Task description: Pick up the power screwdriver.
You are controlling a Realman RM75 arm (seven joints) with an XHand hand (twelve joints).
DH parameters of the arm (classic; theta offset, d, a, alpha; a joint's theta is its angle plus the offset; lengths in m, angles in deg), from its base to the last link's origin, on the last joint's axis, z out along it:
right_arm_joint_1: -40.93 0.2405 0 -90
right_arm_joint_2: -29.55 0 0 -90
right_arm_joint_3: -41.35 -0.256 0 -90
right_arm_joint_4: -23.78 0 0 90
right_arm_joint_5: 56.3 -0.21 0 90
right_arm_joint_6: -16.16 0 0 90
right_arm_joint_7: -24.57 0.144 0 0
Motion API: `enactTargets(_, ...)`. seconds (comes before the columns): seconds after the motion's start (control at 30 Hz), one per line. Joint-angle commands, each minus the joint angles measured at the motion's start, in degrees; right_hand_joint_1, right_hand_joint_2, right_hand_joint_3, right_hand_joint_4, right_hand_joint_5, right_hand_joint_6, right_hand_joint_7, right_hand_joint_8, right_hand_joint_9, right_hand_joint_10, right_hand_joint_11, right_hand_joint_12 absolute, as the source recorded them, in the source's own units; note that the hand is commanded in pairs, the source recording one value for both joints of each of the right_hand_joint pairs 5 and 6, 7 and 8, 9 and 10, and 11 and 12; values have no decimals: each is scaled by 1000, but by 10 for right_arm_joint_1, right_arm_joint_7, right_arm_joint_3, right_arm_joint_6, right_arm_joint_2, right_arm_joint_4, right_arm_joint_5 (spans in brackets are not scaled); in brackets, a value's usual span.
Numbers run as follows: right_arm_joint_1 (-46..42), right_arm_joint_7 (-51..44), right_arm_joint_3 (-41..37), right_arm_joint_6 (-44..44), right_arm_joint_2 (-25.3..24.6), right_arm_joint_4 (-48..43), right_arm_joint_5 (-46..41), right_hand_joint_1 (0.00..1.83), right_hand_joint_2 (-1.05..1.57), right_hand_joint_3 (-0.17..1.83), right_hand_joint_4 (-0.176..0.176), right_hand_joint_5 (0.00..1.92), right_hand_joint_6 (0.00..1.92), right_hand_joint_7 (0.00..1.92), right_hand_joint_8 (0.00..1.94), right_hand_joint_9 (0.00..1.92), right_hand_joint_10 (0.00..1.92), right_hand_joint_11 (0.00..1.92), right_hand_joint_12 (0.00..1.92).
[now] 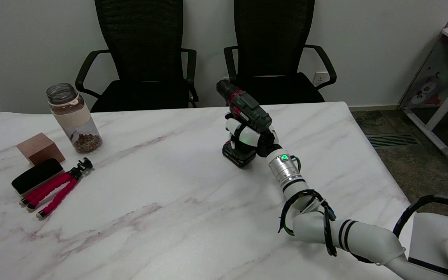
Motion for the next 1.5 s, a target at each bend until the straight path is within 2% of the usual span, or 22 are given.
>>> enactTargets(0.03, 6, -4, -4, 3, 3, 13, 4, 957, 922, 851, 27, 1253, 1253, 1253, 1253, 1352, 1352, 1482, 1482)
enactTargets(0.07, 6, -5, -4, 4, 6, 19, 5, 946, 934, 852, 110, 1295, 1295, 1295, 1295, 1381, 1381, 1492, 1492)
enactTargets(0.1, 6, -5, -4, 4, 8, 23, 5, 935, 948, 851, 176, 1334, 1334, 1334, 1334, 1408, 1408, 1503, 1503)
enactTargets(0.4, 11, -30, -4, 5, 38, 73, 7, 876, 980, 829, 176, 1465, 1465, 1465, 1465, 1523, 1523, 1649, 1649)
enactTargets(0.57, 16, -52, -5, 3, 59, 106, 4, 902, 979, 819, 176, 1473, 1473, 1473, 1473, 1574, 1574, 1720, 1720)
enactTargets(0.87, 27, -57, -4, 1, 70, 116, 7, 892, 978, 808, 176, 1484, 1484, 1484, 1484, 1616, 1616, 1866, 1866)
enactTargets(1.03, 36, -57, 0, -5, 80, 120, 7, 886, 975, 816, 176, 1613, 1613, 1613, 1613, 1625, 1625, 1920, 1920)
enactTargets(1.13, 39, -57, 1, -8, 82, 120, 7, 874, 793, 911, 176, 1688, 1688, 1688, 1688, 1662, 1662, 1920, 1920)
enactTargets(1.37, 43, -57, 2, -17, 82, 121, 7, 862, 401, 721, 176, 1703, 1703, 1703, 1703, 1751, 1751, 1920, 1920)
enactTargets(1.5, 53, -57, 2, -20, 82, 121, 16, 851, 333, 672, 176, 1700, 1700, 1700, 1700, 1790, 1790, 1920, 1920)
